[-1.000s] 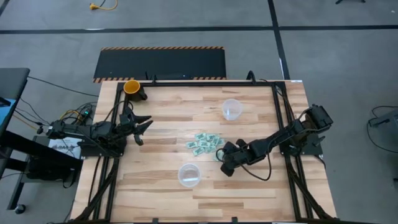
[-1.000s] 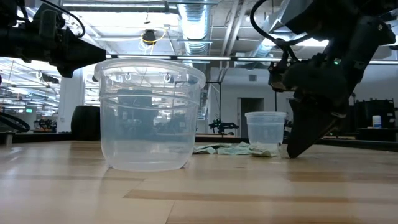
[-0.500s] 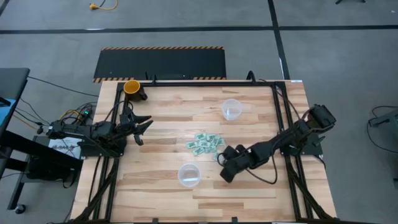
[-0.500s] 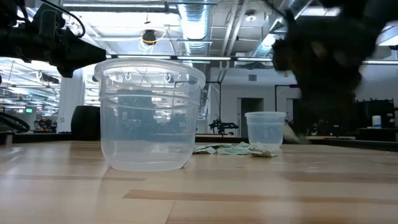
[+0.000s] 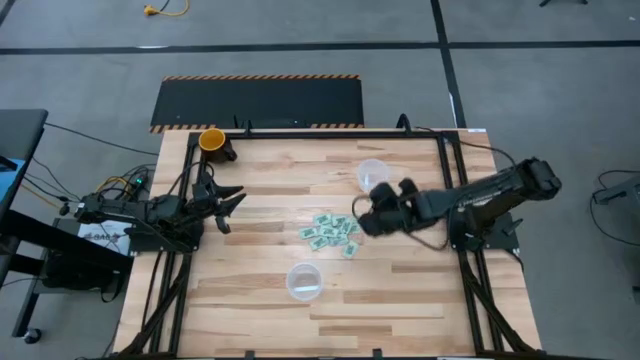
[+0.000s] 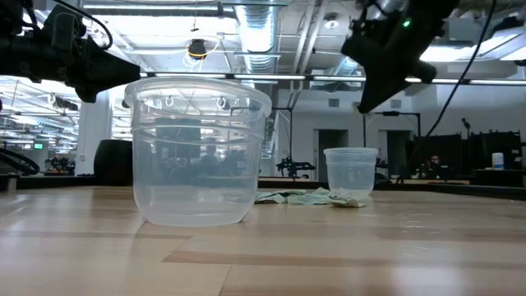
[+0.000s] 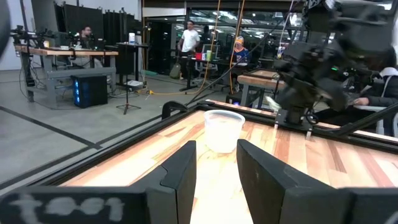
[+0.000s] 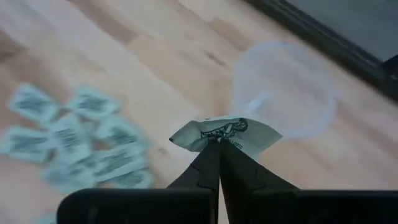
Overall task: Pick and place Stevia / Truvia into bins
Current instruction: Put the stevia packet into the top transparent container
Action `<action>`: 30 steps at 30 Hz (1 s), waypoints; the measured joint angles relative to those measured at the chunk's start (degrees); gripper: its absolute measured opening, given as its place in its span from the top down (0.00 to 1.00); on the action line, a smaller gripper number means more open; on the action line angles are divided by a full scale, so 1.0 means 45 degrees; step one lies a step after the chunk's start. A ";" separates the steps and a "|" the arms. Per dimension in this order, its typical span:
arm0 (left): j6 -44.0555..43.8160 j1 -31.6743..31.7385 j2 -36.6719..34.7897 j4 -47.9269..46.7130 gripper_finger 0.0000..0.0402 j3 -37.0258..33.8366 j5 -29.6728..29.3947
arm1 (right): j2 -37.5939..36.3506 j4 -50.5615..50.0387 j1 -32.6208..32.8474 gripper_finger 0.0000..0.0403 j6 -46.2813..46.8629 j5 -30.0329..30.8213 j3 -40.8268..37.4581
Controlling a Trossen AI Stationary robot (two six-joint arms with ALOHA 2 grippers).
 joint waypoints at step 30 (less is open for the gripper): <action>0.0000 0.0000 0.0000 0.0004 0.74 0.0005 0.0000 | -0.0294 0.0603 -0.5787 0.74 -0.6557 -0.3916 0.0029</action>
